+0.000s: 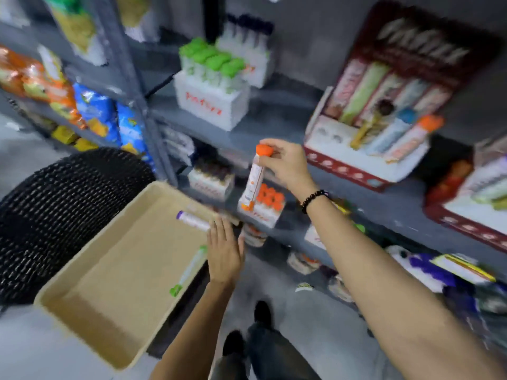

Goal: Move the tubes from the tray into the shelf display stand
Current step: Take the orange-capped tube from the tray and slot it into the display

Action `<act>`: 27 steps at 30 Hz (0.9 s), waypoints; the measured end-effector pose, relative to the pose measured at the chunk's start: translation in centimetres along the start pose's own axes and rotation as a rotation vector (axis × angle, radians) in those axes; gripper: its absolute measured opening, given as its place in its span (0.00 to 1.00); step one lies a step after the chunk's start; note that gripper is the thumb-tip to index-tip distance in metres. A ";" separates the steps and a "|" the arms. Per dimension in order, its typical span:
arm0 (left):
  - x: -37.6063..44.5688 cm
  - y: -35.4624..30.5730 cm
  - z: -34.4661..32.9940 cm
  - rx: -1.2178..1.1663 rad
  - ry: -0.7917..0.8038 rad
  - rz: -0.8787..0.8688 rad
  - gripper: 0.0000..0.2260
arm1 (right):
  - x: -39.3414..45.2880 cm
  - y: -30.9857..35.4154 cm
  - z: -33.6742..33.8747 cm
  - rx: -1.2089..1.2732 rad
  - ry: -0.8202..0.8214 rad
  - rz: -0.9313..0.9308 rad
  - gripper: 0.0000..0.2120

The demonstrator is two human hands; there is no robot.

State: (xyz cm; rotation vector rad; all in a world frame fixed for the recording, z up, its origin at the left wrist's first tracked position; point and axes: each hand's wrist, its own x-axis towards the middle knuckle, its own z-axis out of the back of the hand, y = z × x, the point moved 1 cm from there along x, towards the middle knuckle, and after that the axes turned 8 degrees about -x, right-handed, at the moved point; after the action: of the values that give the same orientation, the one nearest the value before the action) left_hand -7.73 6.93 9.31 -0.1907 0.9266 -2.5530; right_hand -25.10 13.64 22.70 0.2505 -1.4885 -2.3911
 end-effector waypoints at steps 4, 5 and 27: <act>1.4 -8.8 -2.0 0.010 0.019 -0.295 0.23 | -3.4 0.5 11.9 -0.035 -0.143 0.023 0.18; 1.4 -11.1 -2.6 0.005 0.036 -0.349 0.24 | -4.5 0.6 14.8 -0.038 -0.181 0.029 0.18; 2.9 -32.2 -19.6 0.318 0.210 -0.436 0.28 | -16.5 -8.7 49.0 -0.270 -0.421 -0.084 0.22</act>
State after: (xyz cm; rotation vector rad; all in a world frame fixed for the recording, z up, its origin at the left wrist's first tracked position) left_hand -26.30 39.37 14.75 -0.0303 0.5793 -3.1321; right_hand -26.23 64.19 36.41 -0.2746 -1.3048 -2.8000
